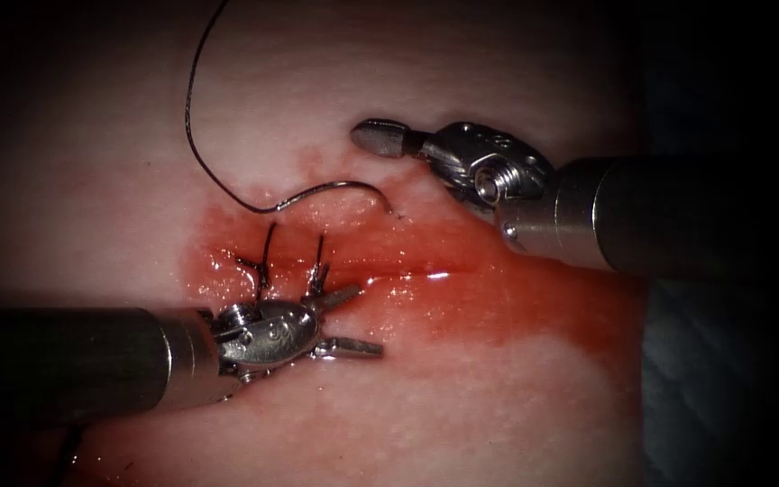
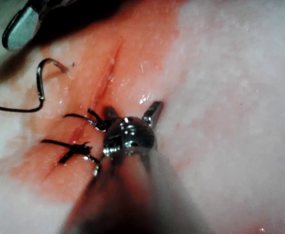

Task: Wound Closure
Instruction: Insert the needle through the skin atop the cut with the right needle holder

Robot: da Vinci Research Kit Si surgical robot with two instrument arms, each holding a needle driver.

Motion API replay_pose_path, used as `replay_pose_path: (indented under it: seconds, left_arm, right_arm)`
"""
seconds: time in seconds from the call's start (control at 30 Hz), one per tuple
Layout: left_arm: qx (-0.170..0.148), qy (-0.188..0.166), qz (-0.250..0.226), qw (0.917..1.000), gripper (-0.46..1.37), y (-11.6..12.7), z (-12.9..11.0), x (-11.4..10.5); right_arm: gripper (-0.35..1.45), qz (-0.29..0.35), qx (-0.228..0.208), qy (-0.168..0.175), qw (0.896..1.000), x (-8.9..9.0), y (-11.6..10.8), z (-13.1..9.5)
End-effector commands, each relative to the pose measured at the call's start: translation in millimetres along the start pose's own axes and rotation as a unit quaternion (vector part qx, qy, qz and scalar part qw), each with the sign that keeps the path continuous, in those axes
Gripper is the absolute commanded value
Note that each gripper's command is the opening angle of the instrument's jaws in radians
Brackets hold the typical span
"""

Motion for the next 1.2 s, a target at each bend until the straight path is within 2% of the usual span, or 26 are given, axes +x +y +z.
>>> replay_pose_path:
  seconds: [0.03, 0.23, 0.33, 0.5, 0.73, 0.77, 0.97, 1.2]
  left_arm:
    - [0.003, 0.000, 0.000, 1.0000, 0.69, 0.0, 0.0, 0.0]
    - [0.003, 0.000, 0.000, 1.0000, 0.69, 0.0, 0.0, 0.0]
    - [0.003, 0.000, 0.000, 1.0000, 0.69, 0.0, 0.0, 0.0]
    - [0.003, 0.000, 0.000, 1.0000, 0.69, 0.0, 0.0, 0.0]
    - [0.003, 0.000, 0.000, 1.0000, 0.69, 0.0, 0.0, 0.0]
    - [0.003, 0.000, 0.000, 1.0000, 0.69, 0.0, 0.0, 0.0]
    - [0.003, 0.000, 0.000, 1.0000, 0.69, 0.0, 0.0, 0.0]
    - [0.003, 0.000, 0.000, 1.0000, 0.69, 0.0, 0.0, 0.0]
  right_arm:
    - [-0.13, 0.003, 0.000, 0.000, 1.000, 0.0, -0.1, -0.1]
    - [-0.08, -0.011, 0.001, -0.001, 1.000, 0.2, 0.0, -0.1]
    - [0.13, -0.031, 0.002, -0.002, 1.000, 0.6, 0.2, -0.2]
    - [0.66, -0.073, 0.006, -0.007, 0.997, 1.2, 0.3, -1.1]
    - [0.99, -0.140, 0.011, -0.015, 0.990, 1.9, -0.7, -2.0]
    - [0.99, -0.140, 0.011, -0.015, 0.990, 1.9, -0.7, -2.0]
    - [1.04, -0.214, 0.017, -0.024, 0.976, 1.8, -2.2, -2.6]
    - [1.02, -0.329, 0.012, -0.059, 0.942, 1.0, -3.7, -3.1]
